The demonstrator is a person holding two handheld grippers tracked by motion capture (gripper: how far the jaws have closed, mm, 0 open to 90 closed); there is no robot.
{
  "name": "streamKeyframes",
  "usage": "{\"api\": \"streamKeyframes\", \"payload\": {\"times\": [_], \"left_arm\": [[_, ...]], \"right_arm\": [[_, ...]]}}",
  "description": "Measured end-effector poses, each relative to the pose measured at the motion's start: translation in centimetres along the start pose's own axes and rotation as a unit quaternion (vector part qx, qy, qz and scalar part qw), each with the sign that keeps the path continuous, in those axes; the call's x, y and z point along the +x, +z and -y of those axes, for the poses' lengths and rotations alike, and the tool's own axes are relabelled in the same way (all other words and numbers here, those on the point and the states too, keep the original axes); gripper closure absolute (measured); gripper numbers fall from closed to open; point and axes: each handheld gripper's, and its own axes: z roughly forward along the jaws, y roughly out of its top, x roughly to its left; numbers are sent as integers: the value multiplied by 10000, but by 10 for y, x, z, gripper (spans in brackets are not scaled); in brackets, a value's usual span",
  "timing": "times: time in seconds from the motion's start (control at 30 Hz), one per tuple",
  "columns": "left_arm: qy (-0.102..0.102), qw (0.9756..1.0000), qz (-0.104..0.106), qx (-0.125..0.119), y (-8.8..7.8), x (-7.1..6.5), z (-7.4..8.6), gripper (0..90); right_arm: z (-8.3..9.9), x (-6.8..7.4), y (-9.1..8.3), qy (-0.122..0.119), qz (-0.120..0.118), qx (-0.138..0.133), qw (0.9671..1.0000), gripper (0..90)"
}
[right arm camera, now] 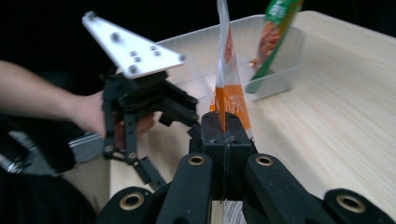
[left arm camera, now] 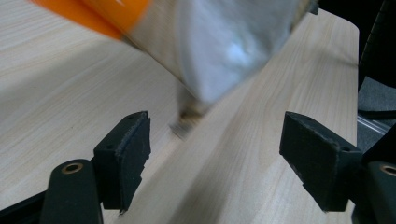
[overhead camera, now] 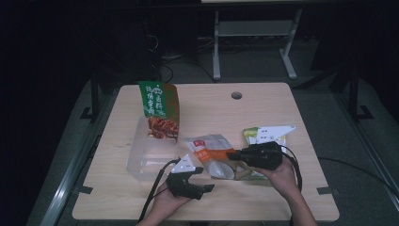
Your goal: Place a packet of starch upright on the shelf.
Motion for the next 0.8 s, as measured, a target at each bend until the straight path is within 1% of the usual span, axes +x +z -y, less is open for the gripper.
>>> {"api": "streamKeyframes", "payload": {"times": [0.03,0.07,0.1,0.13,0.17,0.2,0.23,0.27,0.33,0.37,0.43,0.47,0.5,0.53,0.57,0.63,0.67,0.7,0.8], "left_arm": [[-50,9999,89,-34,-1,0,0,303],[-89,9999,122,-66,-1,0,0,317],[-89,9999,122,-66,-1,0,0,341],[-87,9998,152,-70,-1,0,0,370],[-109,9996,234,-95,-1,1,0,399],[-109,9996,234,-95,-1,1,0,438],[-117,9993,323,-143,-2,2,0,486],[-117,9993,323,-143,-2,2,0,530],[-92,9994,290,-187,-3,0,0,597],[-43,9996,154,-252,-6,-1,-1,650],[-53,9994,143,-298,-7,0,-1,741],[-90,9993,156,-330,-9,1,-1,741],[-150,9990,153,-394,-11,1,0,806],[-150,9990,153,-394,-11,1,0,831],[-134,9987,38,-500,-13,-1,-1,853],[-13,9985,-93,-535,-15,-3,-1,875],[-13,9985,-93,-535,-15,-3,-1,880],[43,9983,-189,-552,-15,-6,-2,883],[123,9978,-316,-574,-16,-9,-2,889]], "right_arm": [[1,0,2,-33,-117,48,9999,900],[2,0,4,-71,-160,79,9998,900],[2,1,4,-76,-249,35,9997,900],[2,1,4,-92,-269,50,9996,900],[2,2,6,-112,-272,59,9996,900],[2,2,6,-112,-272,59,9996,900],[2,3,7,-127,-361,39,9993,900],[2,3,8,-145,-378,57,9992,900],[2,4,10,-181,-458,54,9988,900],[2,5,10,-188,-470,56,9987,900],[2,5,10,-199,-460,56,9987,900],[2,5,10,-199,-460,56,9987,900],[3,4,10,-188,-452,54,9988,900],[3,3,10,-198,-437,52,9988,900],[3,3,10,-181,-431,53,9989,900],[4,3,9,-171,-403,83,9990,900],[4,3,9,-171,-403,83,9990,900],[4,2,9,-204,-333,103,9992,899],[5,1,8,-211,-233,148,9994,898]]}}
